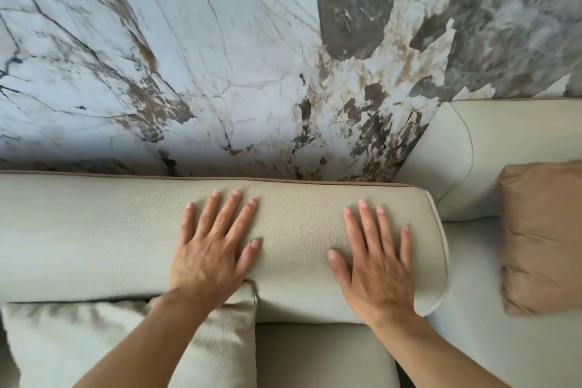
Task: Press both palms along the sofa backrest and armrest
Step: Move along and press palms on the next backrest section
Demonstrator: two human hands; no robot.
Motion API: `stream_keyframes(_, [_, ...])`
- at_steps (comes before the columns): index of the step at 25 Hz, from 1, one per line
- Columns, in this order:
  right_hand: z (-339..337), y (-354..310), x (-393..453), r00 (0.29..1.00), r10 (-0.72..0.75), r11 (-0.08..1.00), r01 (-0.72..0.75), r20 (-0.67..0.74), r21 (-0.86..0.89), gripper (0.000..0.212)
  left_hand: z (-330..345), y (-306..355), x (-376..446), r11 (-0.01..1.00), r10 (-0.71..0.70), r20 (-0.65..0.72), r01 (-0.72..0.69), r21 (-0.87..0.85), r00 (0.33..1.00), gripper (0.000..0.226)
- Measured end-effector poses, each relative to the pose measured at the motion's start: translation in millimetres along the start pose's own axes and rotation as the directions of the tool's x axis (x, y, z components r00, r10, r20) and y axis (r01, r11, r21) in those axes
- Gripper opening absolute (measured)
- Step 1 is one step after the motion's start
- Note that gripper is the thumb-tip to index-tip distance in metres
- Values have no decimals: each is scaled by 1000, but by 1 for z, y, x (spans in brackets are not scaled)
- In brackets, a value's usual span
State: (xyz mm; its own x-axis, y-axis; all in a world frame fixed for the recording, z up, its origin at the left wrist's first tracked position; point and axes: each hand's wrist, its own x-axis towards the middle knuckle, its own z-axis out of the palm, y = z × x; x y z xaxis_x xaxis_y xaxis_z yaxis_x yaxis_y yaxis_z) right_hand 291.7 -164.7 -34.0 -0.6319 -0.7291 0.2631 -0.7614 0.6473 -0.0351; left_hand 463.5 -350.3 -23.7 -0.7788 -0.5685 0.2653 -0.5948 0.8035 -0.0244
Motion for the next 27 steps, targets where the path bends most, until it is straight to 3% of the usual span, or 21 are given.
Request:
stream_keyframes(4, [37, 6, 13, 995, 4, 1000, -7, -103, -27, 69, 35, -5, 11, 997, 49, -173, -39, 63, 984, 60])
stream_keyframes(7, [37, 5, 10, 994, 7, 1000, -8, -109, -3, 69, 33, -4, 9, 999, 41, -220, -35, 33, 975, 60])
stream_keyframes(27, [48, 12, 59, 993, -23, 1000, 25, -118, 15, 68, 47, -8, 44, 997, -9, -228, 26, 75, 974, 61])
